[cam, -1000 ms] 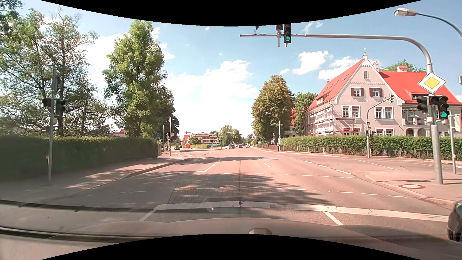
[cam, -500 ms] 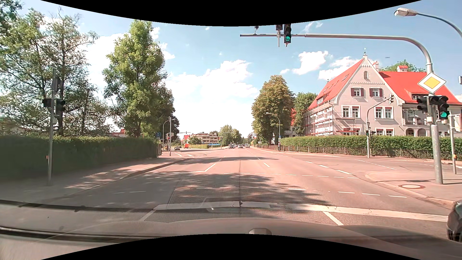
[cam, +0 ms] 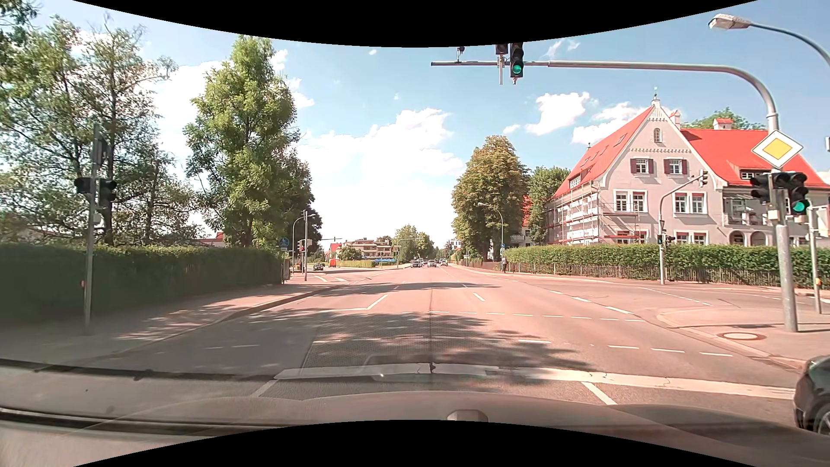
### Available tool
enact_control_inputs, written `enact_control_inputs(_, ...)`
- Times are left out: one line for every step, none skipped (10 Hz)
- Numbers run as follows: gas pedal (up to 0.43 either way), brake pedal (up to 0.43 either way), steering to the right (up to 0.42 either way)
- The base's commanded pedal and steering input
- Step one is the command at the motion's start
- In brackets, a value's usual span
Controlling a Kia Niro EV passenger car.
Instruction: Follow the waypoints while adhering to traffic rules and regulations
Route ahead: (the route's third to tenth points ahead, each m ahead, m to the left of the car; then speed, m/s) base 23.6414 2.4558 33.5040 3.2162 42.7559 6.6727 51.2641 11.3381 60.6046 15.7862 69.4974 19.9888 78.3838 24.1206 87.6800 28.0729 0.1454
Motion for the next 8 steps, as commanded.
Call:
enact_control_inputs(0.0,0.0,-0.008)
enact_control_inputs(0.067,0.0,-0.011)
enact_control_inputs(0.169,0.0,-0.011)
enact_control_inputs(0.209,0.0,-0.011)
enact_control_inputs(0.22,0.0,-0.011)
enact_control_inputs(0.22,0.0,-0.011)
enact_control_inputs(0.22,0.0,-0.011)
enact_control_inputs(0.22,0.0,-0.011)
